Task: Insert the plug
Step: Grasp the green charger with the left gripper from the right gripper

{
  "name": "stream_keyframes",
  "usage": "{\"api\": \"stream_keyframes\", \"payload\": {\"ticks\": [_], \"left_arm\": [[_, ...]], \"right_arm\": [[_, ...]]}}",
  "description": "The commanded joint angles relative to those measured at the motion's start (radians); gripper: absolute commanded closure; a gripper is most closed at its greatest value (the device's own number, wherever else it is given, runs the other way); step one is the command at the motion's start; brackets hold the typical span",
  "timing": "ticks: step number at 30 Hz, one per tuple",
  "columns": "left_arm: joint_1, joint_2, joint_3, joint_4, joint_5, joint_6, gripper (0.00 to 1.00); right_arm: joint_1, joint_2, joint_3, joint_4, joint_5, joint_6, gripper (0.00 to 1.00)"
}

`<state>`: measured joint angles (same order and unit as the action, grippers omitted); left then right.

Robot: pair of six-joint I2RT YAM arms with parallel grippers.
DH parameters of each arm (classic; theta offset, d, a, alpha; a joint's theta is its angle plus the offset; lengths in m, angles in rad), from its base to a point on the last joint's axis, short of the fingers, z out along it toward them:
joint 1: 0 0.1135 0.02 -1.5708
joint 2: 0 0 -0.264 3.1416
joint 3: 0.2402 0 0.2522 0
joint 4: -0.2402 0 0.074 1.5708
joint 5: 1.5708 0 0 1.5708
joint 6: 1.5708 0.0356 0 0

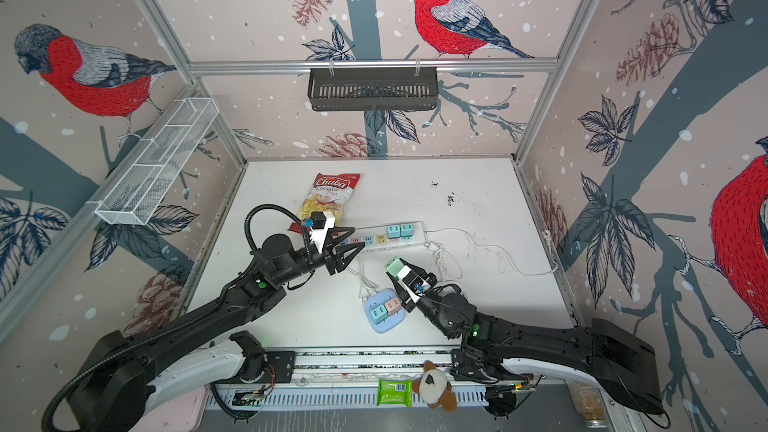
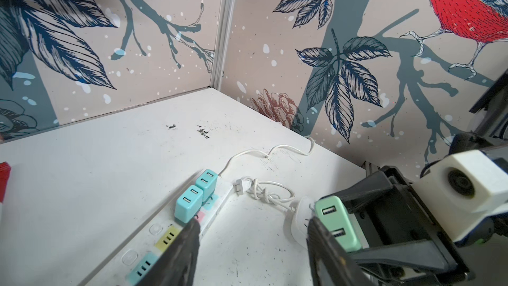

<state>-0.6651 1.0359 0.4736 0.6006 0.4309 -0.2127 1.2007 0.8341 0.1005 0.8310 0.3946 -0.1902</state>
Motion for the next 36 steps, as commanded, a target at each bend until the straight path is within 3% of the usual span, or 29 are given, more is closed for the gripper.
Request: {"api": "stream_keyframes", "payload": {"ticks": [1, 6, 12, 22, 28, 36], "left_arm": [[-0.007, 0.023, 0.020, 0.064, 0.053, 0.023, 0.38], [-0.025, 0.070, 0.046, 0.065, 0.104, 0.034, 0.38], [-0.101, 0.122, 0.111, -0.024, 0.084, 0.108, 0.37], [-0.114, 0.192, 0.176, -0.065, 0.193, 0.090, 0.36], [-0.130, 0.246, 0.220, -0.102, 0.270, 0.109, 0.36], [-0.191, 0.328, 0.313, -0.227, 0.283, 0.162, 0.35]], "right_arm": [[0.000, -0.016, -0.003, 0.036, -0.011, -0.035, 0.95], [0.000, -0.059, -0.037, 0.042, -0.030, -0.043, 0.95], [0.001, -0.103, -0.057, 0.045, -0.066, -0.051, 0.95], [0.010, -0.101, -0.050, 0.036, -0.073, -0.049, 0.95], [0.021, -0.107, -0.049, 0.035, -0.030, -0.045, 0.95], [0.025, -0.128, -0.066, 0.075, 0.052, -0.041, 0.95]]}}
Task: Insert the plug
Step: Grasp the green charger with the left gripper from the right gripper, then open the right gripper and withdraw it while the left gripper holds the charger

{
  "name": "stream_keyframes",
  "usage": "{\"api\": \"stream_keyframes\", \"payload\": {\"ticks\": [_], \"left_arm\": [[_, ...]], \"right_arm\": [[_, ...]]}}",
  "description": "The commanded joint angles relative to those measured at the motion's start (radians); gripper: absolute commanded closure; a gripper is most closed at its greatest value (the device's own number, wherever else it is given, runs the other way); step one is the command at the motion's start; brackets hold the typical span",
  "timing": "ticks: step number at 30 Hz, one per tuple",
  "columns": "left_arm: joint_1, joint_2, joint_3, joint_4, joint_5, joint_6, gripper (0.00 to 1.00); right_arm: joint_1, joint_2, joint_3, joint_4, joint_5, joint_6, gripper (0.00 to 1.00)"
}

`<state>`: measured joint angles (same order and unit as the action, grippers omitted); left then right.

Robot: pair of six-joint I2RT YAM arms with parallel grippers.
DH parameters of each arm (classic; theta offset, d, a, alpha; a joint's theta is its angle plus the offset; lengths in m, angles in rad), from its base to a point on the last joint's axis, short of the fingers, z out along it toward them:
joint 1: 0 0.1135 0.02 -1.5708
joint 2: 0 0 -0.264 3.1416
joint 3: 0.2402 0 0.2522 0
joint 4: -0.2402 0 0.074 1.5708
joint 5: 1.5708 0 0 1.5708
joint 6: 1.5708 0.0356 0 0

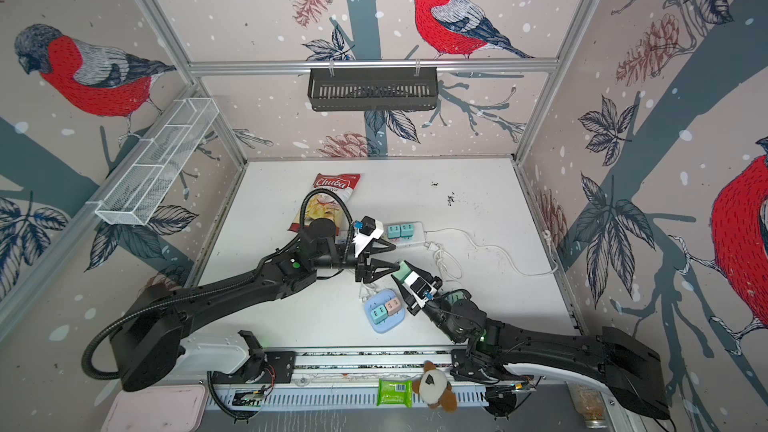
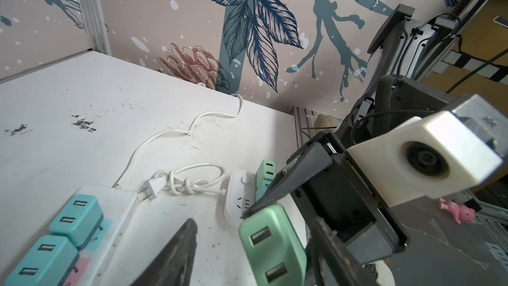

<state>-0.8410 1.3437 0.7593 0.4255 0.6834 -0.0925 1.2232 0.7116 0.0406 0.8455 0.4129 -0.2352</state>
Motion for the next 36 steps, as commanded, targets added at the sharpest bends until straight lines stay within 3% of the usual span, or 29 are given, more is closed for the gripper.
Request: {"api": "stream_keyframes", "payload": {"ticks": [1, 12, 15, 18, 24, 25, 30, 31, 32, 33, 36], "left_arm": [[-0.023, 0.034, 0.041, -0.066, 0.032, 0.046, 0.35], [-0.049, 0.121, 0.116, -0.143, 0.090, 0.066, 0.41], [-0.050, 0.136, 0.131, -0.157, 0.109, 0.069, 0.47], [-0.050, 0.149, 0.143, -0.167, 0.131, 0.072, 0.59], [-0.050, 0.177, 0.171, -0.199, 0.151, 0.080, 0.96], [-0.050, 0.179, 0.171, -0.201, 0.152, 0.080, 1.00], [-0.049, 0.175, 0.171, -0.199, 0.150, 0.075, 1.00], [-0.048, 0.171, 0.171, -0.199, 0.141, 0.071, 1.00], [-0.045, 0.164, 0.166, -0.195, 0.134, 0.068, 1.00], [-0.041, 0.156, 0.161, -0.185, 0.122, 0.062, 1.00], [-0.016, 0.117, 0.124, -0.148, 0.047, 0.041, 1.00]], "right_arm": [[0.005, -0.004, -0.007, 0.071, 0.033, 0.004, 0.95], [0.036, 0.006, -0.024, 0.139, 0.114, -0.014, 0.95], [0.036, 0.017, -0.023, 0.141, 0.123, -0.020, 0.95], [0.038, 0.031, -0.019, 0.140, 0.130, -0.022, 0.95], [0.041, 0.049, -0.005, 0.135, 0.134, -0.013, 0.88], [0.041, 0.051, -0.003, 0.129, 0.136, -0.010, 0.83], [0.038, 0.063, 0.018, 0.092, 0.162, 0.018, 0.51], [0.037, 0.064, 0.018, 0.090, 0.167, 0.022, 0.32], [0.034, 0.062, 0.018, 0.085, 0.166, 0.026, 0.05], [0.028, 0.061, 0.019, 0.079, 0.161, 0.027, 0.00], [0.010, 0.054, 0.023, 0.051, 0.148, 0.042, 0.00]]}}
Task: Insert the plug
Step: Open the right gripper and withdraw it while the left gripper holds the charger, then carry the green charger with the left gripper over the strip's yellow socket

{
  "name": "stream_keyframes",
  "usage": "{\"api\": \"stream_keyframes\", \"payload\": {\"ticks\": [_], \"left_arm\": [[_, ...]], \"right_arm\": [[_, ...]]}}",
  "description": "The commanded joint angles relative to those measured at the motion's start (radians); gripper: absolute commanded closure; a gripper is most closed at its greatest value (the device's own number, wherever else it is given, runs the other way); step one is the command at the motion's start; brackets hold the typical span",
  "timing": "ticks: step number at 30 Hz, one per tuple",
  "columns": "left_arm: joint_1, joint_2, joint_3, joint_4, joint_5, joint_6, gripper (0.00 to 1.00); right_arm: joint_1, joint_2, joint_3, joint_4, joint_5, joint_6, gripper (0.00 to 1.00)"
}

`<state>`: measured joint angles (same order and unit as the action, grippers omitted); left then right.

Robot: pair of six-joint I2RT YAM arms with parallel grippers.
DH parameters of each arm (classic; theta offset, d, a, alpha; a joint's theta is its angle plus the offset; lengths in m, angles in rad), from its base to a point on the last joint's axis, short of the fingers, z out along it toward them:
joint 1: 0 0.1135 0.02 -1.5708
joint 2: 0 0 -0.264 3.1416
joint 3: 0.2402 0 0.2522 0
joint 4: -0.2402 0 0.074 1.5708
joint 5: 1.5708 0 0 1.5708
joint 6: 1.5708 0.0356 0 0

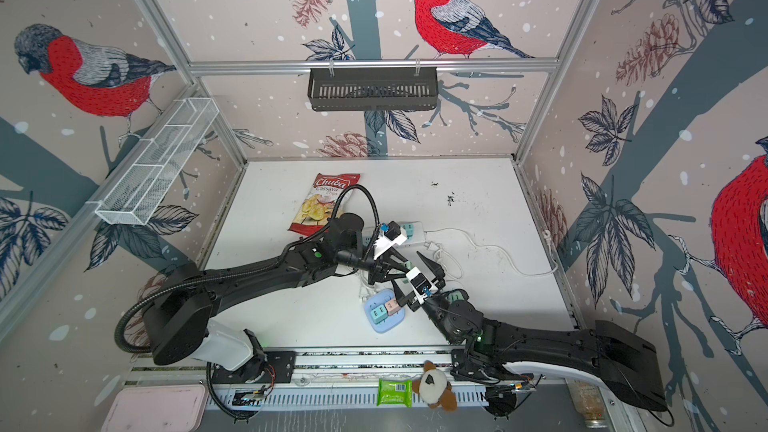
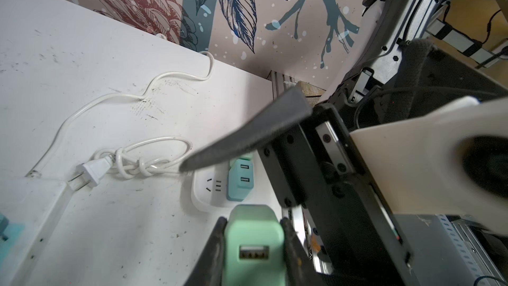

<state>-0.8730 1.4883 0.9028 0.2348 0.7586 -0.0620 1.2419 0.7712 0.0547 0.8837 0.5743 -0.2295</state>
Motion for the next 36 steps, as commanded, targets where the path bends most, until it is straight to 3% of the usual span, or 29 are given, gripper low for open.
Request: {"api": "stream_keyframes", "payload": {"ticks": [1, 6, 10, 13, 17, 26, 36], "left_arm": [[0.029, -0.046, -0.037, 0.060, -0.070, -0.001, 1.00], [0.074, -0.169, -0.173, 0.177, -0.314, 0.007, 1.00], [0.075, -0.272, -0.302, 0.270, -0.422, 0.172, 1.00], [0.075, -0.325, -0.377, 0.348, -0.518, 0.208, 1.00], [0.072, -0.361, -0.432, 0.403, -0.500, 0.303, 1.00], [0.072, -0.342, -0.427, 0.362, -0.603, 0.347, 1.00], [0.071, -0.275, -0.417, 0.329, -0.681, 0.388, 1.00]], "right_arm": [[-0.016, -0.009, 0.009, 0.007, -0.016, 0.043, 0.00], [-0.053, -0.057, -0.001, -0.024, -0.047, 0.073, 0.00], [-0.077, -0.118, -0.021, -0.046, -0.064, 0.091, 0.00], [-0.110, -0.166, -0.039, -0.056, -0.069, 0.115, 0.00], [-0.195, -0.202, -0.034, -0.126, -0.064, 0.205, 0.00], [-0.489, -0.120, 0.037, -0.326, -0.079, 0.446, 0.00], [-0.539, 0.028, 0.079, -0.331, 0.038, 0.514, 0.00]]}}
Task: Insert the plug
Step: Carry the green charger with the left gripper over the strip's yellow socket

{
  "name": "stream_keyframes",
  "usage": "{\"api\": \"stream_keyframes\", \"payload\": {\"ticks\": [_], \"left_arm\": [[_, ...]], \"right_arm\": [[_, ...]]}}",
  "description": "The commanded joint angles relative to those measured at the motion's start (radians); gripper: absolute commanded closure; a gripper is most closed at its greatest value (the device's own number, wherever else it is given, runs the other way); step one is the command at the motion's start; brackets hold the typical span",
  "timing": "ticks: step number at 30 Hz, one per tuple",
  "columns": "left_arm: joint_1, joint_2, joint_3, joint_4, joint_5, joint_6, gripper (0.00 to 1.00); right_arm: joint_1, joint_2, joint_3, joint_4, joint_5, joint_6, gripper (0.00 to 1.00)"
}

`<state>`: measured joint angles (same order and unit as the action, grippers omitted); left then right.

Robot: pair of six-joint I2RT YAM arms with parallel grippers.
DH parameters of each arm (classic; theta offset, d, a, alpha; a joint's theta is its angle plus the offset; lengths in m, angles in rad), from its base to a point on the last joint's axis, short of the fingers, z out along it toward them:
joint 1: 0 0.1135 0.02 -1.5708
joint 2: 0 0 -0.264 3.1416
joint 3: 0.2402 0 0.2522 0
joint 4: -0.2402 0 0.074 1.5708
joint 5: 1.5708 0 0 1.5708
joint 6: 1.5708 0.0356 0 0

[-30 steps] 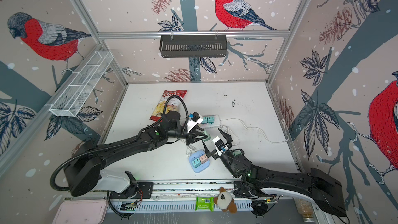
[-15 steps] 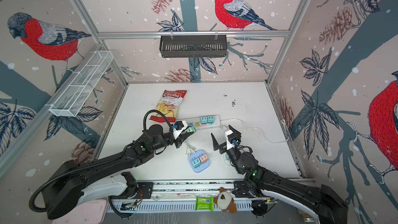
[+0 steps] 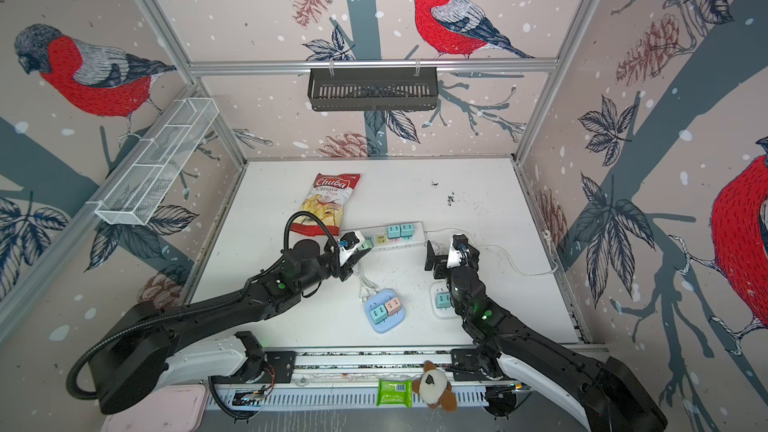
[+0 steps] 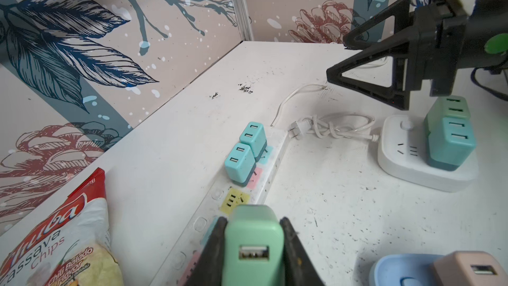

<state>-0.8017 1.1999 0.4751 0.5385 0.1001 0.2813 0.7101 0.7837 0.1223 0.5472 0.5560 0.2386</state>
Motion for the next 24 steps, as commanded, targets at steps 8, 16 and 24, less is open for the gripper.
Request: {"api": "stream_keyframes", "payload": {"ticks": [8, 16, 24], "left_arm": [[-0.001, 0.063, 0.072, -0.087, -0.017, 0.129, 1.00], [0.025, 0.165, 0.217, -0.239, 0.022, 0.173, 1.00], [0.026, 0.315, 0.440, -0.456, 0.074, 0.211, 1.00]], "right_arm": [[-0.065, 0.024, 0.015, -0.004, 0.017, 0.073, 0.01], [-0.167, 0.009, 0.013, -0.019, -0.080, 0.115, 0.00], [-0.238, 0.010, 0.011, -0.021, -0.146, 0.147, 0.01]]}}
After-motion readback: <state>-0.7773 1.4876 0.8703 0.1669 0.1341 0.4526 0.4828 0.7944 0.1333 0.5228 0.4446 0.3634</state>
